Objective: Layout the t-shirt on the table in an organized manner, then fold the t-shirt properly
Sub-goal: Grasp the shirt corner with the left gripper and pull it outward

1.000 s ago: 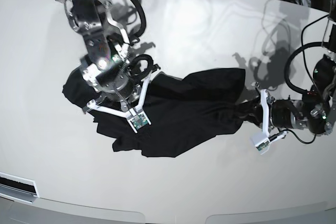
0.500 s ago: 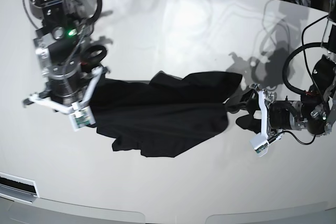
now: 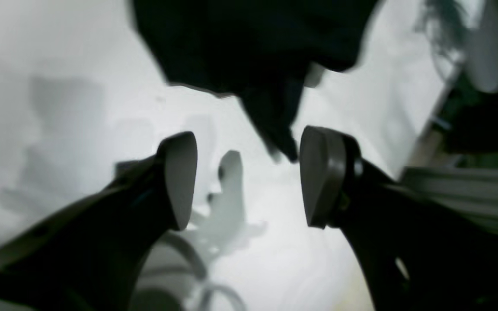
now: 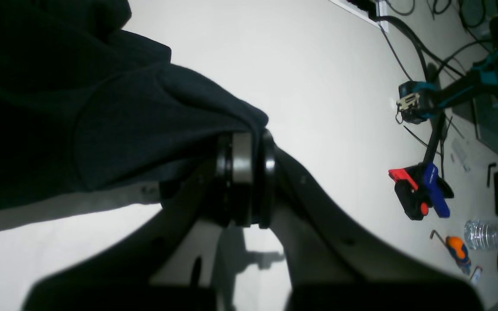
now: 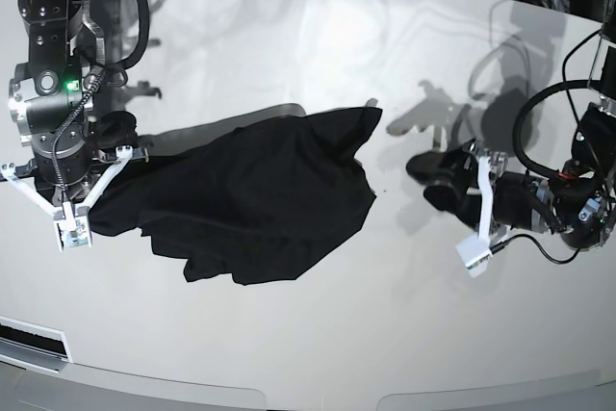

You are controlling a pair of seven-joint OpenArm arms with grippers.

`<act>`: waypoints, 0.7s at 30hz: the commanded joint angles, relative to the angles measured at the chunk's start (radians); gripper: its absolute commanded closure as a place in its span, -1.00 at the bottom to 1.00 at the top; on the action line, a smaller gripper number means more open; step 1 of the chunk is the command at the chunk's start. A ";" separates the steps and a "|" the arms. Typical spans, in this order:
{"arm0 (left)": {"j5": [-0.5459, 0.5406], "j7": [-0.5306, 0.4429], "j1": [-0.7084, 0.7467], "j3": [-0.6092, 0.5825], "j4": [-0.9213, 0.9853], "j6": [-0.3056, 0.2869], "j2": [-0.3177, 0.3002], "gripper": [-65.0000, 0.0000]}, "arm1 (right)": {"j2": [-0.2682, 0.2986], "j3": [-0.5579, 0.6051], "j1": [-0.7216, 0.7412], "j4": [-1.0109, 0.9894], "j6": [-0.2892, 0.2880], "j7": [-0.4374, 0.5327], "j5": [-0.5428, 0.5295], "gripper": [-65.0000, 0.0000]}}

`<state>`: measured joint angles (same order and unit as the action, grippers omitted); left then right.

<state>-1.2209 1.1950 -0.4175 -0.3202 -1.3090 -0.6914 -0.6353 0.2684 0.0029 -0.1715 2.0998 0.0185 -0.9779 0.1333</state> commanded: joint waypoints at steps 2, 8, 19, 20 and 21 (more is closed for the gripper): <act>-0.100 0.054 -0.011 0.010 -0.016 -0.007 -0.015 -0.21 | 0.009 -0.005 0.011 0.020 0.007 0.025 0.012 1.00; -0.146 0.092 0.082 0.010 -0.015 -0.007 0.003 -0.21 | 0.009 -0.005 0.011 0.019 0.005 0.028 0.012 1.00; 0.262 -0.203 0.264 0.171 -0.015 -0.007 0.196 -0.21 | 0.009 -0.005 0.011 0.019 -0.004 0.035 0.011 1.00; 0.279 -0.221 0.277 0.211 -0.015 -0.007 0.224 -0.21 | 0.009 -0.005 0.011 0.019 -0.003 0.034 0.011 1.00; 0.299 -0.232 0.288 0.246 -0.014 -0.007 0.251 -0.21 | 0.009 -0.005 0.011 0.019 -0.003 0.034 0.011 1.00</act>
<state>-0.9047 0.9752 -0.1165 -0.0723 -1.3090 -0.6895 -0.3767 0.2684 0.0029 -0.1715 2.0998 0.0105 -0.9691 0.1333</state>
